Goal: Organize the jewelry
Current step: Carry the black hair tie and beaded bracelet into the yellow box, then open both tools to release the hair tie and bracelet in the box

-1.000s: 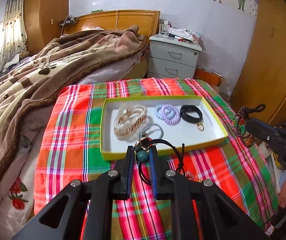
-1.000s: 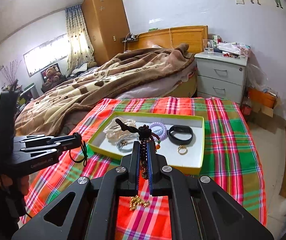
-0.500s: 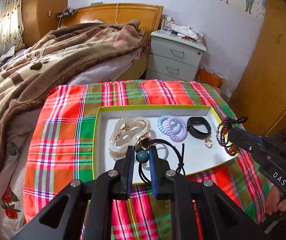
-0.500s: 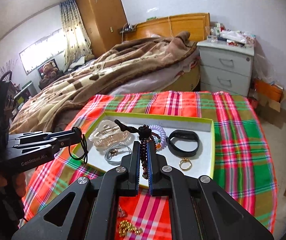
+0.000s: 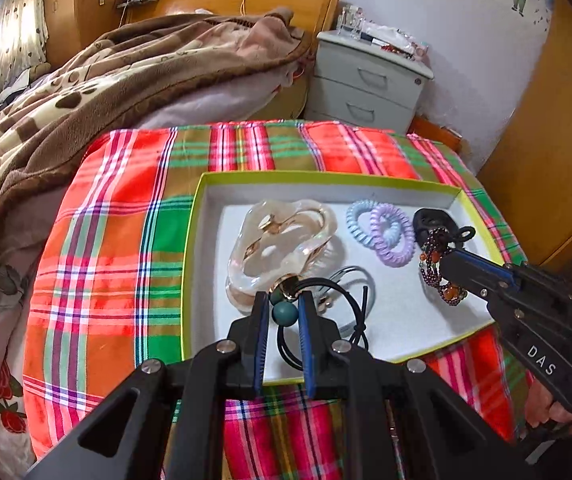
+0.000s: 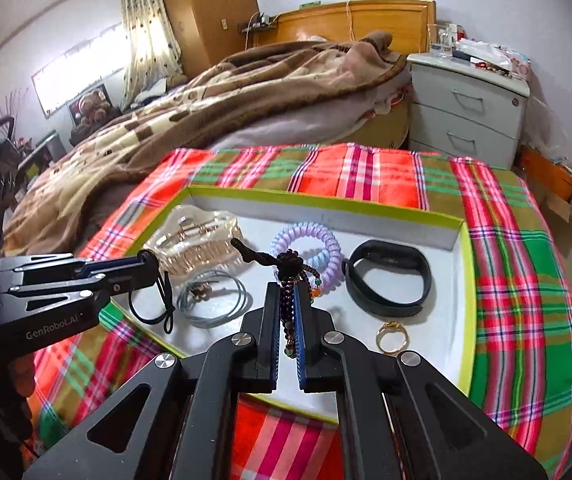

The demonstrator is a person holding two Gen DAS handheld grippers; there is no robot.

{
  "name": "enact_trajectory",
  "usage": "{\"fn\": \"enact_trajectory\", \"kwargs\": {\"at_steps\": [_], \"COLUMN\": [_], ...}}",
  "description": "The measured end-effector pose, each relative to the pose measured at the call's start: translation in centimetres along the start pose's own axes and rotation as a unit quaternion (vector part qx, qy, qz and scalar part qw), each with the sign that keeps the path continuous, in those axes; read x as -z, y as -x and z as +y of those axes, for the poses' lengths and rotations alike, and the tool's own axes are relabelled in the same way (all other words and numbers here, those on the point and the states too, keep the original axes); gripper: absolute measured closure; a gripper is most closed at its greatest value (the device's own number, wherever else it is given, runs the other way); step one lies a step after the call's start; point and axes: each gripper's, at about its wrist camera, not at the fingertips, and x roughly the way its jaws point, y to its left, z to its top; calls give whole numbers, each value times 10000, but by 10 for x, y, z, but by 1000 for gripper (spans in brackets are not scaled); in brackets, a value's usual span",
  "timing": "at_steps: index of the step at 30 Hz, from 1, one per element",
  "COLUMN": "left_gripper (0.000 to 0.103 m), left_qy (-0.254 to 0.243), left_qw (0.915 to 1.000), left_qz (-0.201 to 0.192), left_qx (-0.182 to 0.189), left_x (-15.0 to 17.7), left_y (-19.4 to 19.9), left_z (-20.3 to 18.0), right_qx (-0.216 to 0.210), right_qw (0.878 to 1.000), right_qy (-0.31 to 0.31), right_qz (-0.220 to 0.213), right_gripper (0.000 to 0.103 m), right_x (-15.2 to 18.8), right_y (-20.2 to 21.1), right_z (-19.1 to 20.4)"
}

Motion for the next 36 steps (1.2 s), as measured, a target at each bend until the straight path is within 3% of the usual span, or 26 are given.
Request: {"fn": "enact_trajectory", "kwargs": {"at_steps": [13,36], "left_gripper": [88,83], "left_qy": [84,140], "left_qw": [9993,9992], "left_qz": [275,282], "left_qx": [-228,-247], "left_x": [6,8], "left_y": [-15,-15], "left_z": [11,14], "right_qx": [23,-188], "right_qw": [9996,9985], "right_qy": [159,217], "right_qz": [250,472], "right_gripper": [97,97], "right_x": [3,5], "right_y": [-20,-33], "right_z": [7,18]}}
